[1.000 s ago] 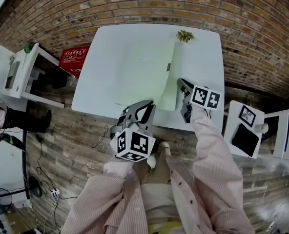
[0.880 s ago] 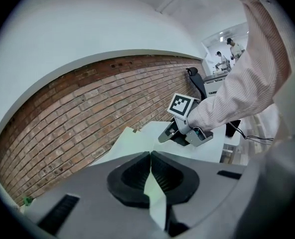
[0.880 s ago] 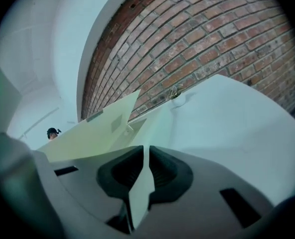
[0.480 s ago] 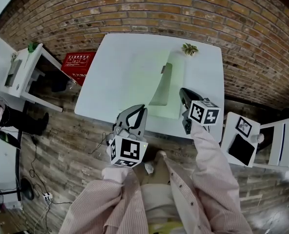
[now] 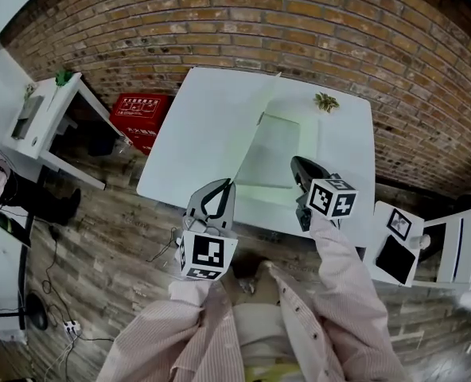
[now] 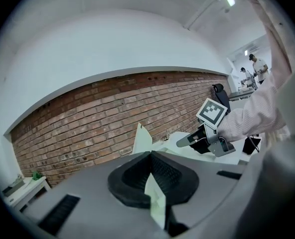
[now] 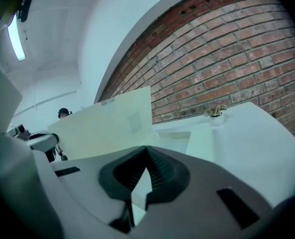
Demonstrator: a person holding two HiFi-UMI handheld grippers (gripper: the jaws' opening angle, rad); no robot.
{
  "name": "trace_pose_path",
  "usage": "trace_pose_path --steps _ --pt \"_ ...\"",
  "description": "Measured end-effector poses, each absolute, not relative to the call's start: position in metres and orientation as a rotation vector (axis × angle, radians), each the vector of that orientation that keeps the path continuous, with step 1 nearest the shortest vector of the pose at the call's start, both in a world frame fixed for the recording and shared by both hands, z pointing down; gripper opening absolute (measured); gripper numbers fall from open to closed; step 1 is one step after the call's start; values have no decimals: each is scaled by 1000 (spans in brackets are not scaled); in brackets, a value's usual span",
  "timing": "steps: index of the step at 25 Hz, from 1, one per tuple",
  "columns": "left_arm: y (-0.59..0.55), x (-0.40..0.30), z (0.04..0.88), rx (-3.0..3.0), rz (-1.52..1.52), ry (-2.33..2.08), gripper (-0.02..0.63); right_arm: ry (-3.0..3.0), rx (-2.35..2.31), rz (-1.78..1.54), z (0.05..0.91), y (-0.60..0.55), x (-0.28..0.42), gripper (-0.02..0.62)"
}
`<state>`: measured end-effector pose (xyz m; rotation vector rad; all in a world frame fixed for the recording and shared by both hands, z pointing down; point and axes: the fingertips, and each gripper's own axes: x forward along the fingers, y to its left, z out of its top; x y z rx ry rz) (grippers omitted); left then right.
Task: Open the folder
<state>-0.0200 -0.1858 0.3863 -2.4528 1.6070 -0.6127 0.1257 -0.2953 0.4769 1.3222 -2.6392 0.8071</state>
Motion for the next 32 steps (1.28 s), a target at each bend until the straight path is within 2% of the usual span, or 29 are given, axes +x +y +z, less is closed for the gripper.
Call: trace_pose_path --steps 10,32 --pt "-193 -81 383 -2529 -465 1675 -5 -2731 1314 704 452 -284 61 5" --pt "-211 -184 411 -2667 -418 1693 2 -2774 1358 649 441 -281 -58 5"
